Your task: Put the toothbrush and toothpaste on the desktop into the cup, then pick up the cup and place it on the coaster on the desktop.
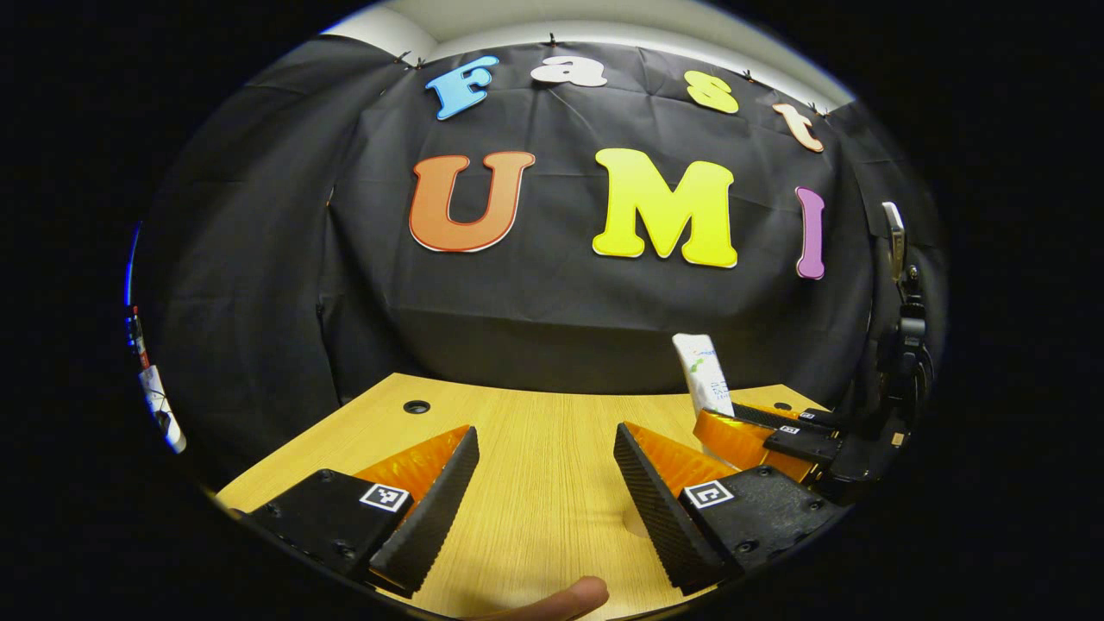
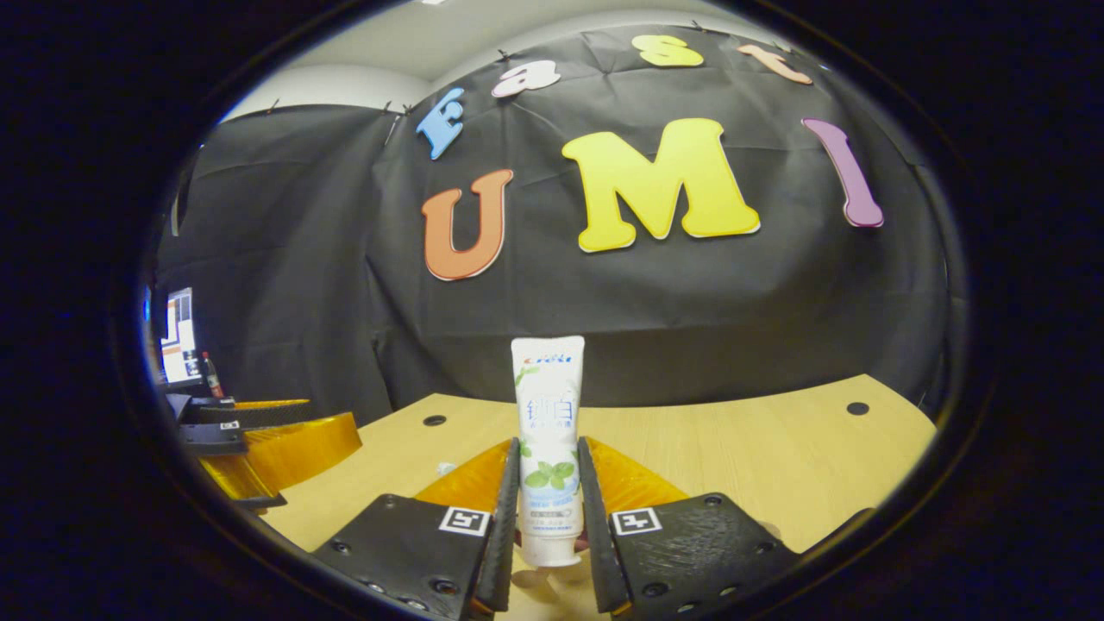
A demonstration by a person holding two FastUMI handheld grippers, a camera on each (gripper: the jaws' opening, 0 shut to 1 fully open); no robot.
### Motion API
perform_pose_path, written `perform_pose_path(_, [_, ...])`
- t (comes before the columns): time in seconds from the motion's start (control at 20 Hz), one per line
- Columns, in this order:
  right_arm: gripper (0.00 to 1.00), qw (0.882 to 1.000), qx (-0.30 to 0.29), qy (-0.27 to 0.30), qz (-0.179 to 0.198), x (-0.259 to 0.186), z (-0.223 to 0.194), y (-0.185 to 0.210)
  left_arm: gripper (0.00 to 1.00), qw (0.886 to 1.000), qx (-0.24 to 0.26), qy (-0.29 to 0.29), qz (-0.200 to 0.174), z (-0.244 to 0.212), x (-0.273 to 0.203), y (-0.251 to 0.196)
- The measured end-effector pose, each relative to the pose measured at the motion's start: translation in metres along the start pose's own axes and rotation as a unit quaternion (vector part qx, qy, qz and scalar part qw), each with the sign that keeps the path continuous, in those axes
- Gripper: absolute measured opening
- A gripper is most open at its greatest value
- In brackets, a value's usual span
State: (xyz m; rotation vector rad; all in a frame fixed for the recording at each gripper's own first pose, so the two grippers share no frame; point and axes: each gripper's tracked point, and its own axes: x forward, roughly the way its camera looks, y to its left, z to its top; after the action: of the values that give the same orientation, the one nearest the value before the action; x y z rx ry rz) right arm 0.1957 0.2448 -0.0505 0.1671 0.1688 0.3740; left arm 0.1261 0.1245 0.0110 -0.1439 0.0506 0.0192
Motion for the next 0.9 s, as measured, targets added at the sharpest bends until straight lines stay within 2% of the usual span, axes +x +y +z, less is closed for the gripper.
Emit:
perform_pose_path(0.7, [0.36, 1.0, 0.009, 0.013, 0.0, -0.019, -0.01, -0.012, 1.0, 0.999, 0.013, 0.032, -0.008, -0.024, 0.002, -0.015])
perform_pose_path(0.8, [0.37, 1.0, 0.005, 0.012, -0.004, -0.028, -0.011, -0.018, 1.0, 0.999, 0.016, 0.035, -0.015, -0.029, 0.001, -0.022])
perform_pose_path(0.85, [0.44, 1.0, 0.002, 0.012, -0.009, -0.033, -0.013, -0.021, 1.0, 0.999, 0.021, 0.039, -0.017, -0.033, 0.001, -0.023])
perform_pose_path(0.9, [0.46, 1.0, -0.002, 0.011, -0.011, -0.038, -0.014, -0.023, 1.0, 0.998, 0.027, 0.046, -0.016, -0.038, 0.001, -0.024])
